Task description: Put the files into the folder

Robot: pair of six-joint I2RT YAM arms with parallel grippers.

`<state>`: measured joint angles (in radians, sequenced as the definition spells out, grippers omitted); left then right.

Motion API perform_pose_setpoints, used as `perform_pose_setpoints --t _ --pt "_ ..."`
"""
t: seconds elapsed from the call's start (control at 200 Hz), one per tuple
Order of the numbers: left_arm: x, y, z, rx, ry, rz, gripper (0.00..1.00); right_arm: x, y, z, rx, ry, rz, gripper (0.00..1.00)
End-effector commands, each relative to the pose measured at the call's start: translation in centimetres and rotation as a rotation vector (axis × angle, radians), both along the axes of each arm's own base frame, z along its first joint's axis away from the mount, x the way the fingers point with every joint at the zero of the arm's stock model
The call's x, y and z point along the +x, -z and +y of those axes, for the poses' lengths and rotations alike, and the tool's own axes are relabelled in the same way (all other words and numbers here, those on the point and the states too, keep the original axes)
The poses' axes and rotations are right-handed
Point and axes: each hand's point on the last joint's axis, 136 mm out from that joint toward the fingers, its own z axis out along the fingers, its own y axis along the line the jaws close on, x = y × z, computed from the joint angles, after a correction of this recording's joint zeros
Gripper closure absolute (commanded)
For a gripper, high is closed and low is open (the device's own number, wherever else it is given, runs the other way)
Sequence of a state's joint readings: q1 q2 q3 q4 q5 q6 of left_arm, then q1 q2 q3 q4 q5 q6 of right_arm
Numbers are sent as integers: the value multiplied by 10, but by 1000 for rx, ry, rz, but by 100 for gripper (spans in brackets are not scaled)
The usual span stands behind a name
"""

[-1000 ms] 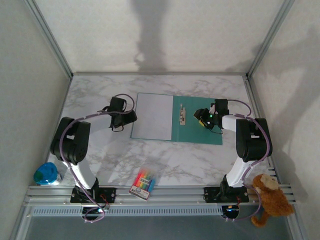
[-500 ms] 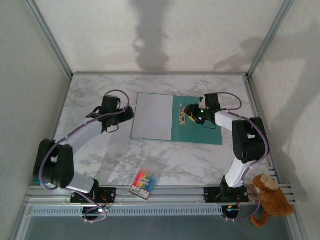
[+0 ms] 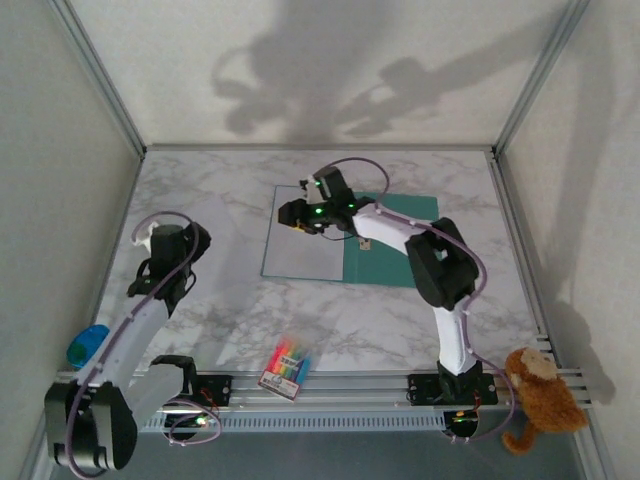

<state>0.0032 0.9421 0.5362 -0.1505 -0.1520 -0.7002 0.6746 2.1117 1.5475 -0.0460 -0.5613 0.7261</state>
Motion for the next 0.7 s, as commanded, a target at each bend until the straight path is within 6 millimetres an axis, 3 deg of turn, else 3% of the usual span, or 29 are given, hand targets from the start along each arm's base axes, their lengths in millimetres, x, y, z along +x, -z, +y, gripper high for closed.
perform_pose_setpoints --t 0.0,0.215,0.235,0.391,0.696 --pt "-14 8 25 1 -122 -8 1 -4 11 21 -33 -38 53 52" --pt "-12 50 40 -120 -103 74 1 2 30 53 -59 -70 65 53" --pt "-11 54 39 -133 -94 82 0 -9 32 65 -58 -97 66 53" --pt "-1 73 37 -166 -41 153 0 -16 43 87 -72 -124 69 54" --pt "0 90 43 -167 -14 227 0 -19 63 103 -152 -113 76 55"
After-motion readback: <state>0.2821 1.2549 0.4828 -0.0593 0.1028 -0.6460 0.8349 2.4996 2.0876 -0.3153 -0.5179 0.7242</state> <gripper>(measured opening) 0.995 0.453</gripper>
